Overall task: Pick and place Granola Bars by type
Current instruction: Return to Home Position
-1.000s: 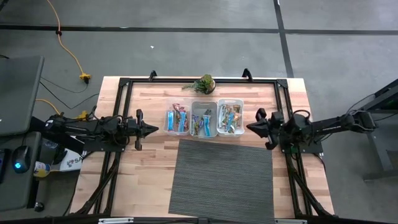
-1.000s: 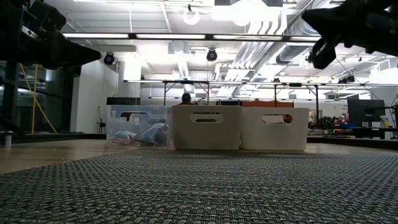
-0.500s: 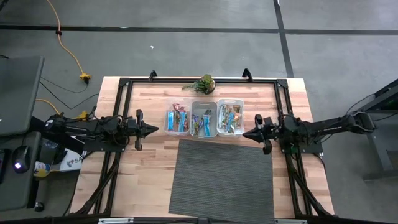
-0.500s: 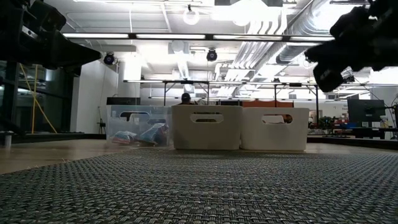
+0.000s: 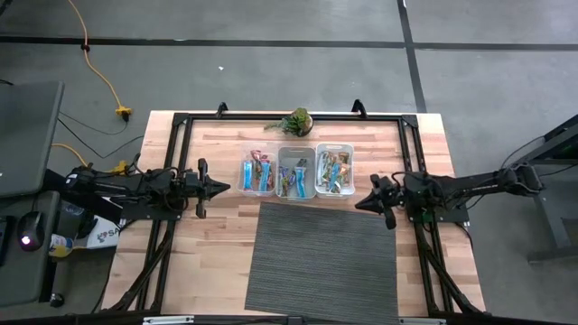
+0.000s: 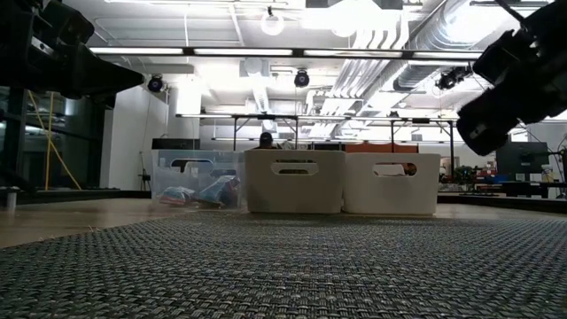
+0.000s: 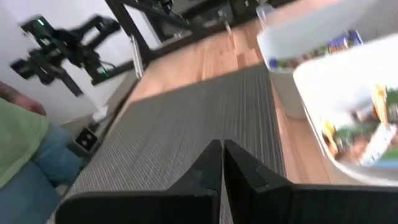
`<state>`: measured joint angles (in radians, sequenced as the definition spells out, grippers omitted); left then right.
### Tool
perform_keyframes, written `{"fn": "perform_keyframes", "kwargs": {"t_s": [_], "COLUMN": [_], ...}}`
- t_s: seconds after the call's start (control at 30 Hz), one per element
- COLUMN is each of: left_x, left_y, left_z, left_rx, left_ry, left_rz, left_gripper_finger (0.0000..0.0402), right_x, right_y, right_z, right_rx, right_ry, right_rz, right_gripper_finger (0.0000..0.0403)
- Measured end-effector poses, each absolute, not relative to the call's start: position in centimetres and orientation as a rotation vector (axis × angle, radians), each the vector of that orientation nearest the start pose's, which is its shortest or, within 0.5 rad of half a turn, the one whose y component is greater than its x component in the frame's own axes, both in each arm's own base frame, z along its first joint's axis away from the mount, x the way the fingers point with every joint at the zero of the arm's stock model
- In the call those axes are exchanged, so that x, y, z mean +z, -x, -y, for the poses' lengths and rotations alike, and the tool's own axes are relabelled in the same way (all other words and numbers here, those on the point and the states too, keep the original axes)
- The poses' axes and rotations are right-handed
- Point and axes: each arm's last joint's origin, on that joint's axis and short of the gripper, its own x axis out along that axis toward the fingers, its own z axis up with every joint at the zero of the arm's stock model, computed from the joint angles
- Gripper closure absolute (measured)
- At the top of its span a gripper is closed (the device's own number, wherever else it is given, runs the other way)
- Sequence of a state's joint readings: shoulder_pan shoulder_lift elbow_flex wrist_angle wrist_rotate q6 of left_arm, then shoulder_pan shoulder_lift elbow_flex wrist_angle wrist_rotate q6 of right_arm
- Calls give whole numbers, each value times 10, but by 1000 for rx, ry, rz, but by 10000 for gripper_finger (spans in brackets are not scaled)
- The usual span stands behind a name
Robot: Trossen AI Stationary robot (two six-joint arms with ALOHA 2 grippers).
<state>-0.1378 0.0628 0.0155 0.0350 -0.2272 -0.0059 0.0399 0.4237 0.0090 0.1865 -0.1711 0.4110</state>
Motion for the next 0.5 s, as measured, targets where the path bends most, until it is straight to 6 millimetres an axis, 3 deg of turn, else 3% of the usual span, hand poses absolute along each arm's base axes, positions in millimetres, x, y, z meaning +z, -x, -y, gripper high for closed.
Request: {"fn": "perform_keyframes", "kwargs": {"t_s": [0.2,0.5], "left_x": [167,167], "left_y": [-100,-100], "left_z": [7,7], "left_rx": [90,90], "left_ry": [4,4], "left_rz": [-12,-12], "left_gripper_finger": [401,401], "right_x": [135,134], "right_y": [-117,-117], "right_z": [-9,-7], "right_rx": [98,52], "right_ry": [-448,-337], "right_rz": [-383,-383], "right_gripper_finger": [403,403]}}
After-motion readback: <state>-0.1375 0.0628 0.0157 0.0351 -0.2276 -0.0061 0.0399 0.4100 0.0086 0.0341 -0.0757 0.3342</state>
